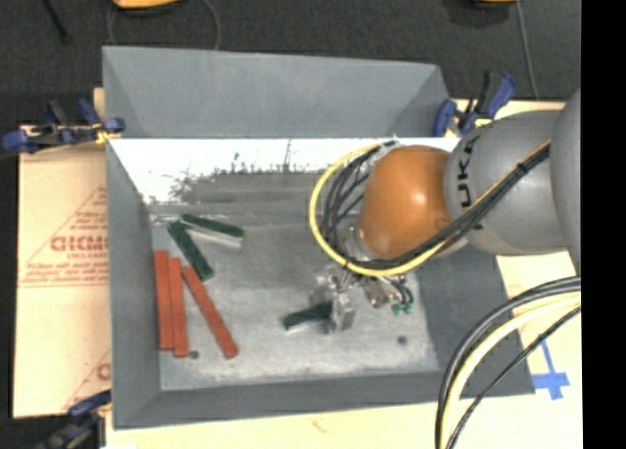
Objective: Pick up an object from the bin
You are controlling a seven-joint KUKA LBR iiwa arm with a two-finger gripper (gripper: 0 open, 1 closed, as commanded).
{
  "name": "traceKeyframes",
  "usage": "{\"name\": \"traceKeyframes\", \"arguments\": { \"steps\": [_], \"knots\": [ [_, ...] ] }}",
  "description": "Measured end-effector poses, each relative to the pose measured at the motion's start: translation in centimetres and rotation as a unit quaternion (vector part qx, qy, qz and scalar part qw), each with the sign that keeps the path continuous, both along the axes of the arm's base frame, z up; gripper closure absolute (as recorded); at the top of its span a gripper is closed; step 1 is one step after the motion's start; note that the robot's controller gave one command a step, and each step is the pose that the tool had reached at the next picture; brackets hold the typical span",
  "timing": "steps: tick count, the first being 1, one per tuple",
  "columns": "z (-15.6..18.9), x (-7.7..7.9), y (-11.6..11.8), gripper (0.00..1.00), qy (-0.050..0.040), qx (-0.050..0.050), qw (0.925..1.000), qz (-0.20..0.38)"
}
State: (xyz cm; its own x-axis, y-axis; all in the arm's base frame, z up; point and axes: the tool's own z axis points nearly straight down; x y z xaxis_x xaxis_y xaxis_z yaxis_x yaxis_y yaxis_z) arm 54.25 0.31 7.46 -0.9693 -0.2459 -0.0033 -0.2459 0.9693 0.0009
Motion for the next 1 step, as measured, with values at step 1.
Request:
{"name": "traceKeyframes", "arguments": {
  "steps": [1],
  "knots": [
    [14.68,-0.25,-1.76,1.0,-0.0045,-0.002,0.9984,0.057]
  ]
}}
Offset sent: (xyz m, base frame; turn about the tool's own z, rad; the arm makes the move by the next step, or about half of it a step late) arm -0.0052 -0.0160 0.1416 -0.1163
